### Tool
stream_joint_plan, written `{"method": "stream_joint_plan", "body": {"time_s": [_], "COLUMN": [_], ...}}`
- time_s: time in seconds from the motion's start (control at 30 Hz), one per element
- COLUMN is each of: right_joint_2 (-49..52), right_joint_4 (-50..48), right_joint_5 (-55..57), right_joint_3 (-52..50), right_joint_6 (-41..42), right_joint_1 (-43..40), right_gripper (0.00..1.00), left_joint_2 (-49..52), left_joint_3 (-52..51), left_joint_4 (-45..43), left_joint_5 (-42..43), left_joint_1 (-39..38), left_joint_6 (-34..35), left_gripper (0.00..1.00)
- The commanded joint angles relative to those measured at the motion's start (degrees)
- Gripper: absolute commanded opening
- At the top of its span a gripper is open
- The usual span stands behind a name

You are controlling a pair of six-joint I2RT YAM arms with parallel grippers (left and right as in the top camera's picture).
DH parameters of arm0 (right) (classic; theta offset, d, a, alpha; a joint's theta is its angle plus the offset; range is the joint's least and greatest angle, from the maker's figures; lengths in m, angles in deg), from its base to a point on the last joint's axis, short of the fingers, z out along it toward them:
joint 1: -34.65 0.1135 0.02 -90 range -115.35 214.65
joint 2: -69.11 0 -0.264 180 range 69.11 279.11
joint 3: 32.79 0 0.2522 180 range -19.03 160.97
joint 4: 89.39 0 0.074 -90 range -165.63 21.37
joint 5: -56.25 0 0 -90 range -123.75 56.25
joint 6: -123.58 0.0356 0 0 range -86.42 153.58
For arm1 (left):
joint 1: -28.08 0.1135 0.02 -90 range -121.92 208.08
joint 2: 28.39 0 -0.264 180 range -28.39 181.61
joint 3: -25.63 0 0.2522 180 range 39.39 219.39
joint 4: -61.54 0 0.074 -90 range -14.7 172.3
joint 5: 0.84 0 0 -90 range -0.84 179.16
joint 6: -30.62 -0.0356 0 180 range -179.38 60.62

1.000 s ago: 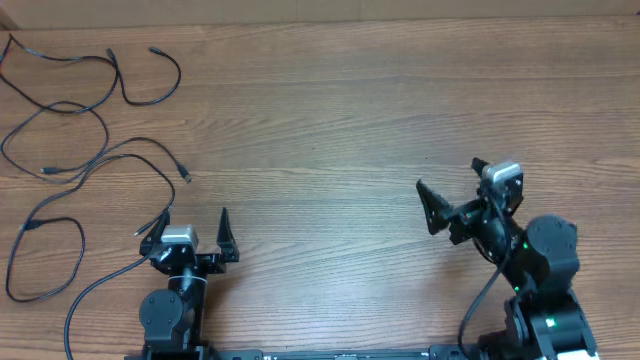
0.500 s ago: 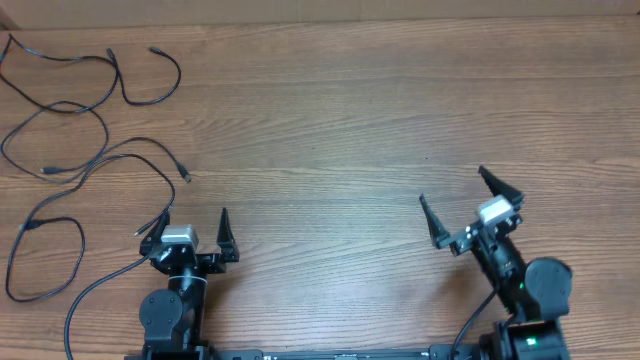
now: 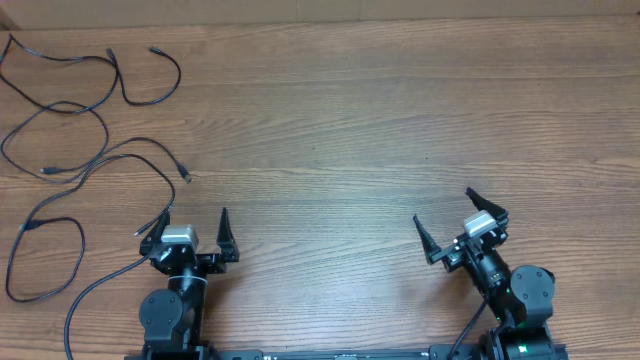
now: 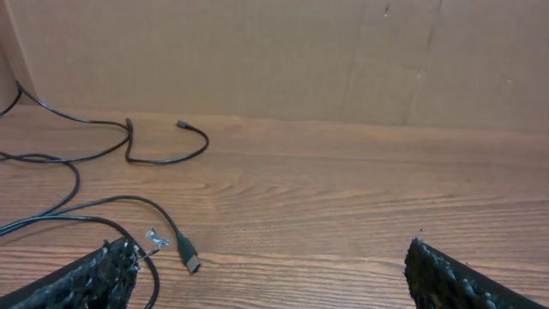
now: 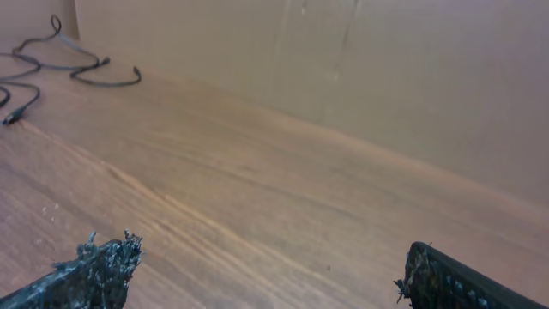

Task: Untangle cables

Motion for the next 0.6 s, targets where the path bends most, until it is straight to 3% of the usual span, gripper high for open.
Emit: {"method": "stream_joint_plan", "body": {"time_s": [0.0,0.3,0.57], "right_joint_2": [-3.2,-15.5,-16.0], "right_joint_4": [2.5,9.2,9.3], "right_joint_5": [0.7,6.3,8.2], "right_joint_3": [-0.6,-0.6,-0.6], "right_joint_6": [-0.2,0.0,0.0], "right_joint_1": [-0.2,-0.2,-0.2], "right_gripper": [1.0,1.0,1.0], "left_joint_2": [-0.5,-0.5,-0.5], "left_joint_3": [-0.2,-0.2,-0.2], "left_joint_4": [0.0,0.0,0.0], "left_joint_5": [0.6,0.6,0.6], "left_joint_1": [0.3,0.3,0.3], "left_joint_6": [-0.4,-0.4,-0.4], "left_gripper": [0.99,1.0,0.99]}}
